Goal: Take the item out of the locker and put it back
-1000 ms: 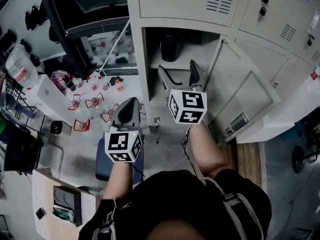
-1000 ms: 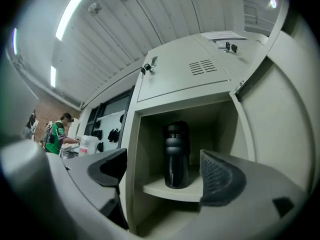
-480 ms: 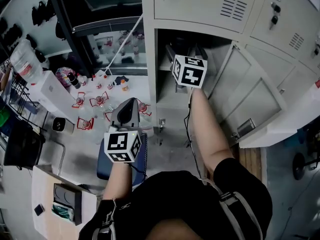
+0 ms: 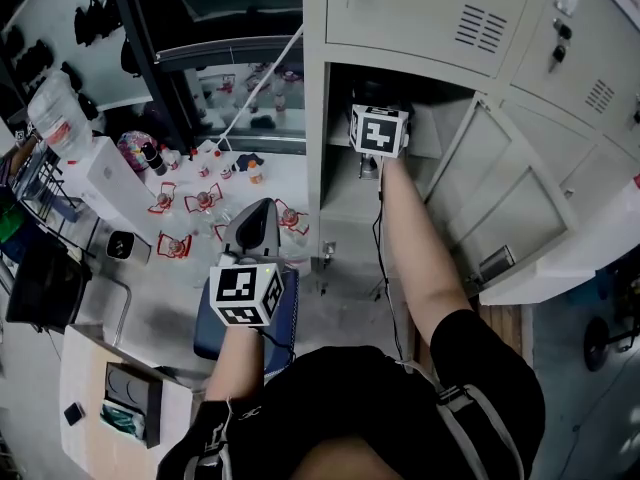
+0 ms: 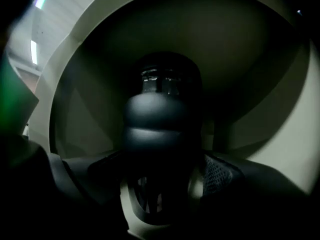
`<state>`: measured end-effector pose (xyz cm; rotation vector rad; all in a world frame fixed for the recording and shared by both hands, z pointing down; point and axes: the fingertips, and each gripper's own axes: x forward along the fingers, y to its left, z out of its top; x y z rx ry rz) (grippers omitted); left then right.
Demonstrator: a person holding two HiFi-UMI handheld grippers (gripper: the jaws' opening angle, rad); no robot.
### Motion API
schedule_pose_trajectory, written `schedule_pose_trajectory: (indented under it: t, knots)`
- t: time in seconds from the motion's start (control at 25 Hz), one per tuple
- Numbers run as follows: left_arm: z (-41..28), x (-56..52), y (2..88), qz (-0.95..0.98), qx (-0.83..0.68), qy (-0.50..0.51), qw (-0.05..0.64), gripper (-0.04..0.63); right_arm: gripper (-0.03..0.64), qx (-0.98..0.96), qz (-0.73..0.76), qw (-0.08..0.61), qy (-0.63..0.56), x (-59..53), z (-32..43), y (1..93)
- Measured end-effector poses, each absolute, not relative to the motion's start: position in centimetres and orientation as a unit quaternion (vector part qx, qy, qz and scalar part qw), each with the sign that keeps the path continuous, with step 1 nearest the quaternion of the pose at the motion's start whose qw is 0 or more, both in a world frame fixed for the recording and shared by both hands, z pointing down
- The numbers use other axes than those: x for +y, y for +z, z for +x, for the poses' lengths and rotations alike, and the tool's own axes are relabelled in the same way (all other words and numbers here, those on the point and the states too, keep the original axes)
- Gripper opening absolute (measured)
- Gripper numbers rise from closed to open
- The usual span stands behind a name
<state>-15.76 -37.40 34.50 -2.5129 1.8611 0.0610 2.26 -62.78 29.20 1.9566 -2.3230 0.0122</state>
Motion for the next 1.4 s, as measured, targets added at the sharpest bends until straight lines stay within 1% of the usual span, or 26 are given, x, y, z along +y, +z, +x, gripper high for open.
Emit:
schedule_pose_trajectory:
  t: [0.12,0.24,0.44,0.64,0.92,1.12,1.24,1.4]
  knots:
    - [-16.0,-37.3,34.5,-0.801,0.598,0.021,0.007,0.012,0.448,-0.767,0.638,0.065,0.025,-63.3,2.2,29.6]
    - [-16.3,-37.2,34.4,-0.797,0.603,0.022,0.007,0.012,0.400,-0.769,0.633,0.077,0.046,-63.7,2.0,29.7]
    - [-16.6,-37.0,34.2,-0.794,0.607,0.024,0.009,0.012,0.405,-0.771,0.630,0.073,0.055,-63.4,2.2,29.6]
    - [-16.6,-36.8,34.3,-0.795,0.607,0.023,0.008,0.012,0.407,-0.784,0.614,0.041,0.082,-61.9,2.3,29.4]
    - [-15.7,-36.7,34.4,-0.801,0.598,0.020,0.008,0.012,0.407,-0.814,0.560,-0.030,0.149,-58.8,2.9,29.0]
    - [-14.4,-36.6,34.5,-0.808,0.589,0.020,0.007,0.012,0.408,-0.832,0.523,-0.057,0.174,-55.7,3.2,29.4]
    - [-13.6,-36.3,34.6,-0.813,0.582,0.020,0.006,0.012,0.408,-0.840,0.511,-0.061,0.173,-53.6,3.4,30.1]
    - [-12.3,-36.1,34.9,-0.820,0.572,0.019,0.002,0.012,0.408,-0.850,0.502,-0.069,0.142,-50.0,3.5,30.5]
